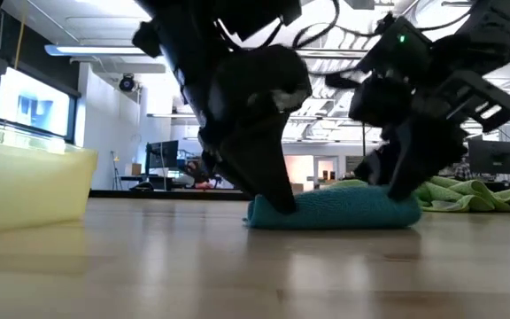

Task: Roll microfiber towels into tight, uniform cylinder then place into a basket
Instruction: Roll the blue microfiber towel

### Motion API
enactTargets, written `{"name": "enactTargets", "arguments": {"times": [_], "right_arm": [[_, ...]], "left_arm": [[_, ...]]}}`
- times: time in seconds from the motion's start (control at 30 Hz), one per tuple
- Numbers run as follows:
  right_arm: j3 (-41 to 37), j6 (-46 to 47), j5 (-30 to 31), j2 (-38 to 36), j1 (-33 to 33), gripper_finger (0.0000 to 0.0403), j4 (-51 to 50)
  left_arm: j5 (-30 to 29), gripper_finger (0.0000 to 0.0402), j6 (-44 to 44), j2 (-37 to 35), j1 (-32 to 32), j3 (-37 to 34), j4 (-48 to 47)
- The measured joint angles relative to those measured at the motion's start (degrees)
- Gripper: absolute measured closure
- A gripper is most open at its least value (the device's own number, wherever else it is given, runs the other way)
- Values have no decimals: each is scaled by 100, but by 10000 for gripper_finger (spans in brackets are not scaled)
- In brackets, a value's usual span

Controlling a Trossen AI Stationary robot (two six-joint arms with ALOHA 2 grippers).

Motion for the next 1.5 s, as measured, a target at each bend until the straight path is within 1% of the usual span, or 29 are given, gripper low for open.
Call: {"name": "enactTargets", "arguments": {"times": [0.07,0.17,0.27,0.37,0.43,0.57,0.63,0.83,0.9,0.97,1.03,1.13,1.23,1.33,1.5], "right_arm": [[1,-438,85,-259,-12,256,8],[7,-1129,459,-655,67,242,-59],[8,-1863,654,-967,288,238,-51],[15,-2512,753,-1040,622,238,111],[17,-2761,1034,-976,867,238,164],[20,-2911,2158,-683,1238,237,146],[20,-2902,2554,-492,1329,237,156],[22,-2796,2670,88,1476,237,300],[28,-2794,2874,263,1488,237,395],[31,-2777,3133,385,1484,237,469],[35,-2624,3252,466,1476,237,498],[44,-2250,3271,553,1443,237,479],[52,-1839,3283,592,1436,242,408],[57,-1402,3227,596,1431,260,305],[57,-637,3049,598,1408,309,211]], "left_arm": [[211,312,-512,4,91,-3,-1],[262,327,-1080,7,136,-6,0],[281,339,-1546,15,161,-16,45],[324,346,-2036,20,248,-23,148],[366,348,-2278,20,289,-25,260],[459,348,-2328,26,352,-25,374],[489,348,-2326,26,374,-25,375],[466,348,-2326,26,374,-25,382],[447,348,-2324,26,374,-25,397],[441,348,-2217,26,371,-31,446],[577,348,-1907,43,339,-34,610],[988,348,-1350,52,311,-36,725],[1086,344,-1075,-3,276,-36,712],[1122,338,-493,-70,274,-38,637],[1210,326,500,-166,258,-38,475]]}}
